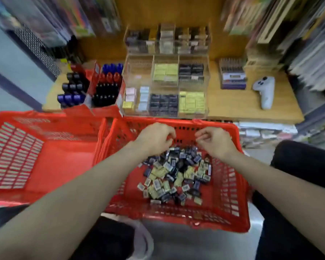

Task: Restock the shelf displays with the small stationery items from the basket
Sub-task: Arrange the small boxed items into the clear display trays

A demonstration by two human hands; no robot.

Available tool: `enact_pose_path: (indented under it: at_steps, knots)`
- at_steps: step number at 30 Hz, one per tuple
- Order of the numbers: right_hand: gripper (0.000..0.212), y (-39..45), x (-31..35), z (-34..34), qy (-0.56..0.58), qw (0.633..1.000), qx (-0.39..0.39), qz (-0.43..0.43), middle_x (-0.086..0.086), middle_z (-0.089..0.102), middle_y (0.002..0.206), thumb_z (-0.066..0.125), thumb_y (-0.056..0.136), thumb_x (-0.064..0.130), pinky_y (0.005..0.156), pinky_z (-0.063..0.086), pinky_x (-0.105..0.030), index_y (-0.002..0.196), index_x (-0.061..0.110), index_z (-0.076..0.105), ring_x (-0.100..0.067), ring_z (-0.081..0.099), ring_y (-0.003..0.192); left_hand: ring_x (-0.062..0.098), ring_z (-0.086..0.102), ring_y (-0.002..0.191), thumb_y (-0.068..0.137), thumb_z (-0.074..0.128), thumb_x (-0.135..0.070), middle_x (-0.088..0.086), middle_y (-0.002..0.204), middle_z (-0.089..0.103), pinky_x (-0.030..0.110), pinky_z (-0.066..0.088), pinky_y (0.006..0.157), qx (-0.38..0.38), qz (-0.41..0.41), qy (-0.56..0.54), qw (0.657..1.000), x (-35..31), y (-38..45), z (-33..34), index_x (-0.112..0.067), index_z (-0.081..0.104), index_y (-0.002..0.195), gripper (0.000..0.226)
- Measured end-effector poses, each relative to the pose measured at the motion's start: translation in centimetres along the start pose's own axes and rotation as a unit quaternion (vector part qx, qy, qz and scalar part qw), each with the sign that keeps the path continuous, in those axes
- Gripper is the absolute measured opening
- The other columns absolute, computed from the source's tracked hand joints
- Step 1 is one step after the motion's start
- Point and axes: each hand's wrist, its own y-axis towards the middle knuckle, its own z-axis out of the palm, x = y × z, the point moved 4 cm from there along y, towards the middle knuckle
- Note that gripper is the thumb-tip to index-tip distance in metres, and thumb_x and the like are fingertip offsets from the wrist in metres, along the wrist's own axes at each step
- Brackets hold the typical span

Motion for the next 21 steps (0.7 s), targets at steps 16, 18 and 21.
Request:
enact_pose_path:
  at_steps: [16, 18, 21]
  knots:
    - [0.028, -2.2, -15.8, 14.0, -0.096, 0.951, 0.136, 0.262, -0.011, 0.068, 0.115, 0.056, 0.094, 0.013, 0.08, 0.045, -0.028, 0.121, 0.011, 0.064, -0.029, 0.063, 0.105, 0.028, 0.053, 0.123, 0.092, 0.062, -0.014, 0.011, 0.143, 0.047, 0.032, 0.047, 0.095, 0.217, -0.1, -0.12, 0.964, 6.2, -0.4, 21.5, -0.021, 0.045, 0.143, 0.054]
    - [0.033, -1.2, -16.1, 13.6, -0.094, 0.964, 0.075, 0.239, -0.012, 0.068, 0.108, 0.058, 0.094, 0.011, 0.077, 0.048, -0.028, 0.127, 0.01, 0.06, -0.028, 0.065, 0.096, 0.03, 0.047, 0.13, 0.092, 0.061, -0.009, 0.012, 0.149, 0.035, 0.036, 0.046, 0.101, 0.175, -0.106, -0.154, 0.967, 6.0, 0.9, 21.5, -0.025, 0.037, 0.147, 0.062]
    - [0.042, 0.6, -15.7, 12.8, -0.103, 0.977, 0.037, 0.182, -0.013, 0.055, 0.127, 0.063, 0.093, 0.013, 0.083, 0.049, -0.029, 0.134, 0.016, 0.053, -0.03, 0.063, 0.096, 0.031, 0.033, 0.139, 0.095, 0.06, -0.016, 0.008, 0.152, 0.029, 0.041, 0.039, 0.11, 0.18, -0.102, -0.158, 0.966, 5.9, 2.7, 21.8, -0.027, 0.029, 0.152, 0.065]
